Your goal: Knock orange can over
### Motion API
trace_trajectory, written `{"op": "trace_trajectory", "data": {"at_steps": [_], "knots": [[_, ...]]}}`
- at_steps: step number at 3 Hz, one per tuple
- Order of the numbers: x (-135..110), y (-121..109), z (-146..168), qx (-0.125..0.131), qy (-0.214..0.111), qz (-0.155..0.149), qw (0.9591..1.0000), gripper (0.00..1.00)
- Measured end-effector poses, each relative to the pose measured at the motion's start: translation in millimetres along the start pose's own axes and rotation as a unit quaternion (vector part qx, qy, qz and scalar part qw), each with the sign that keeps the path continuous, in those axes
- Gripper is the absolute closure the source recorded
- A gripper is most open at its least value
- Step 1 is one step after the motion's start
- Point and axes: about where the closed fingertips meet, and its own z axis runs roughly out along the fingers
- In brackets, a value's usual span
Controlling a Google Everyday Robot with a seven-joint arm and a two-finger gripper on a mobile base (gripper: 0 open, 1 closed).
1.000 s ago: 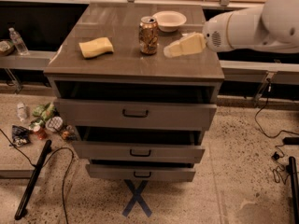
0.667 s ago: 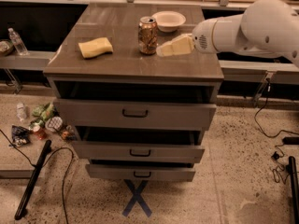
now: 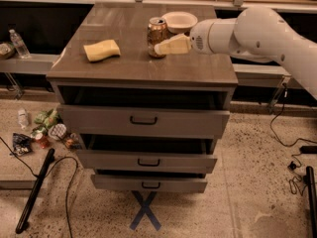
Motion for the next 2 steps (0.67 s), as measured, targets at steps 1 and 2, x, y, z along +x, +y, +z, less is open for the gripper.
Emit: {"op": "trace_trajectory", "data": {"at_steps": [1,2], "knots": [[-4,2,43,-0.021,-0.018,0.008,0.9996,0.00],[-3,3,75,-0.036,-0.032,0.018,0.9986,0.03]]}}
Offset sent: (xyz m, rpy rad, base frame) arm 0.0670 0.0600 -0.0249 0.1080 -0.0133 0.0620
